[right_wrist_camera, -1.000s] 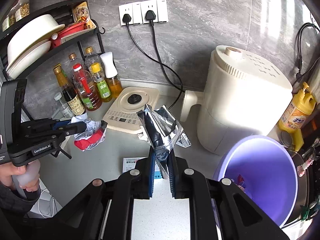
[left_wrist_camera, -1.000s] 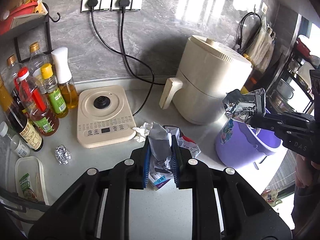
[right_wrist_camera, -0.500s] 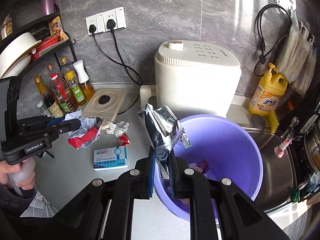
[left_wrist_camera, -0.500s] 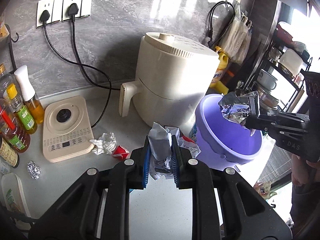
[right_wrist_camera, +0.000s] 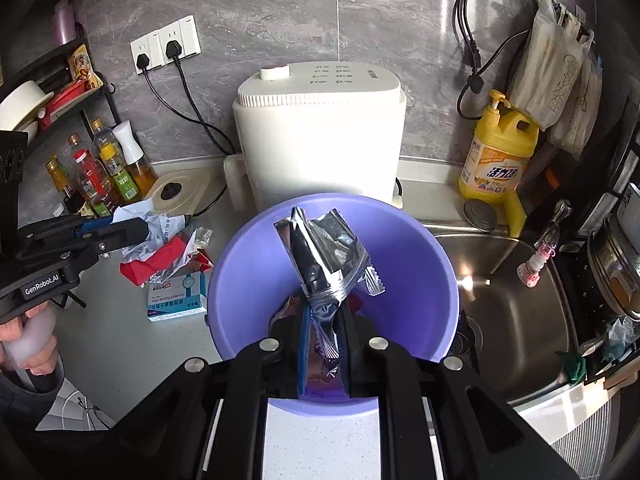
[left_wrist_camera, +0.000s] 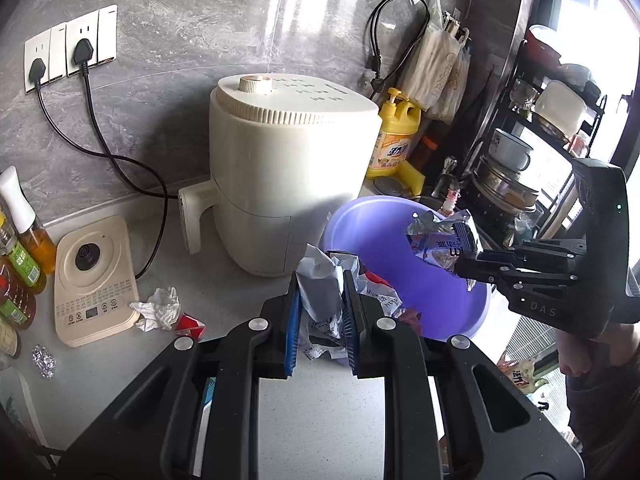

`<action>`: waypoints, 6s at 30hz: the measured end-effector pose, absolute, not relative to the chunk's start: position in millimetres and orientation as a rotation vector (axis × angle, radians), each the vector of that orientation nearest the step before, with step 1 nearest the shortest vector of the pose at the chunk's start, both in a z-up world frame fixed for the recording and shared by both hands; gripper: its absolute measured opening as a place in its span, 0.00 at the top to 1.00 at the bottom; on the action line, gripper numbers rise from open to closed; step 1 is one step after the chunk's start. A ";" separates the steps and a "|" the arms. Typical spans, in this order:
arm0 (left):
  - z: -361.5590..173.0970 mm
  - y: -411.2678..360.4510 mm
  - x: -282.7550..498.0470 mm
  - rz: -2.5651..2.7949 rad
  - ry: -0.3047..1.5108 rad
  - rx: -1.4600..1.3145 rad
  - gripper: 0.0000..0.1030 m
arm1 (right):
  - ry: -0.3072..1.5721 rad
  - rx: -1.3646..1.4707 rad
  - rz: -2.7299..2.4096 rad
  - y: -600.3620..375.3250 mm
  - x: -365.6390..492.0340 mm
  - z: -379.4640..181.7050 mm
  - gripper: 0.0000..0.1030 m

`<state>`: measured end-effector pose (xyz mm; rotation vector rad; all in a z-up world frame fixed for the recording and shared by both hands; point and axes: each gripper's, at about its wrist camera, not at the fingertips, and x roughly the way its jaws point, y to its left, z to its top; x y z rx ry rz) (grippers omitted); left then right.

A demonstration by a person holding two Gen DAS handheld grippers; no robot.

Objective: Collect trash
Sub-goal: 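Carry the grey paper and silver wrapper into the bucket and open both grippers, then grasp the foil ball with the left gripper while the right grasps the red wrapper, then carry the foil ball and red wrapper into the bucket and open both grippers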

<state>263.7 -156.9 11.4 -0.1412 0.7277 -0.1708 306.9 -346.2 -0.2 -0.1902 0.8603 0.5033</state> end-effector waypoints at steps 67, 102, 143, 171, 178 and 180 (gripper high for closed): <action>-24.4 26.1 202.8 0.172 0.816 -0.226 0.06 | 0.830 -0.195 0.704 -220.4 280.4 2.4 0.55; -157.1 151.8 240.6 0.616 0.897 -0.430 0.23 | 1.124 -0.403 0.733 -68.4 356.5 -158.1 0.38; -131.5 147.9 216.5 0.650 0.851 -0.435 0.59 | 1.088 -0.492 0.761 -34.6 357.0 -162.3 0.68; 2.1 38.2 185.7 0.340 0.646 -0.330 0.59 | 0.836 -0.254 0.771 -152.4 295.2 -0.7 0.67; 21.7 0.5 197.6 0.219 0.641 -0.278 0.58 | 0.801 -0.234 0.757 -187.5 290.0 22.3 0.67; 23.0 -11.4 202.7 0.196 0.647 -0.260 0.58 | 0.800 -0.235 0.751 -197.4 289.9 25.6 0.67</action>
